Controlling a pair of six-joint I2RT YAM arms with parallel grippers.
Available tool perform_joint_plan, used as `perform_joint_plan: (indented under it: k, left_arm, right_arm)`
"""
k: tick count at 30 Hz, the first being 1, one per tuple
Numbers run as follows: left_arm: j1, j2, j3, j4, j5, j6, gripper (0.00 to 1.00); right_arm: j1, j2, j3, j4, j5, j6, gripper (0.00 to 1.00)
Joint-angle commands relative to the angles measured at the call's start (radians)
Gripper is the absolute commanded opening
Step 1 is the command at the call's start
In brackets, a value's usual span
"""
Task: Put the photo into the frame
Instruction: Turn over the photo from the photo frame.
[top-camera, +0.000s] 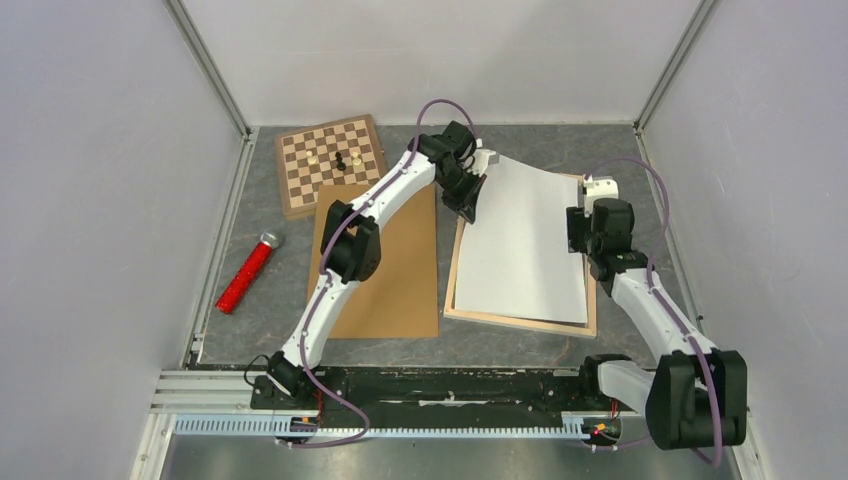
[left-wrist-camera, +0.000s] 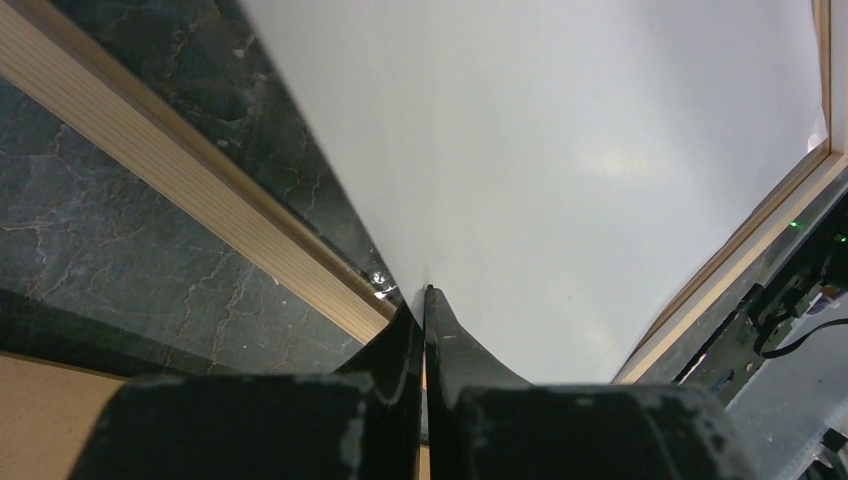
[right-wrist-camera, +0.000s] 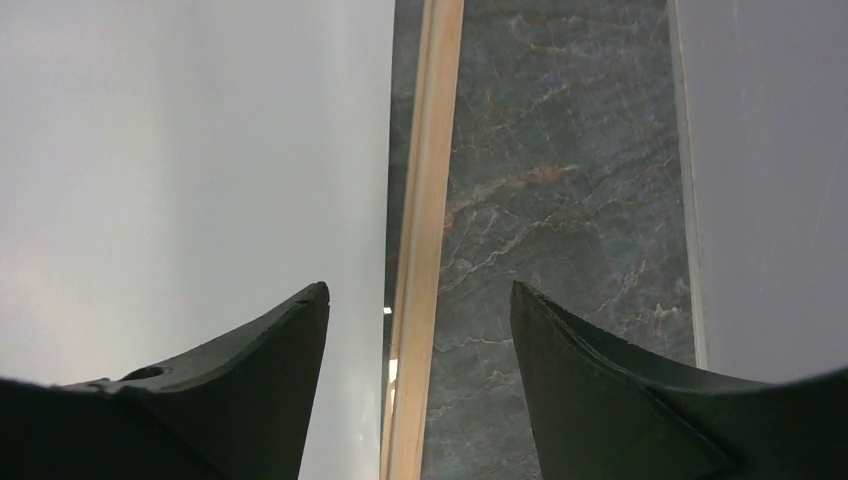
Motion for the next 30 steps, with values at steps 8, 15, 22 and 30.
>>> perform_joint_plan:
  k: [8, 15, 22, 30]
  left_arm:
    - [-0.033, -0.024, 0.007, 0.049, 0.016, 0.085, 0.02]
    - [-0.039, -0.012, 0.008, 0.050, -0.008, 0.119, 0.02]
    - [-0.041, 0.002, 0.019, 0.050, -0.023, 0.158, 0.03]
    - [-0.044, 0.025, 0.032, 0.049, -0.034, 0.181, 0.03]
  right_arm:
    - [-0.118, 0.223, 0.004, 0.184, -0.061, 0.049, 0.59]
    - [-0.168, 0.365, 0.068, 0.218, -0.087, 0.035, 0.52]
    - [-0.203, 0.424, 0.084, 0.247, -0.109, 0.052, 0.50]
    - [-0.263, 0.427, 0.103, 0.237, -0.169, 0.097, 0.50]
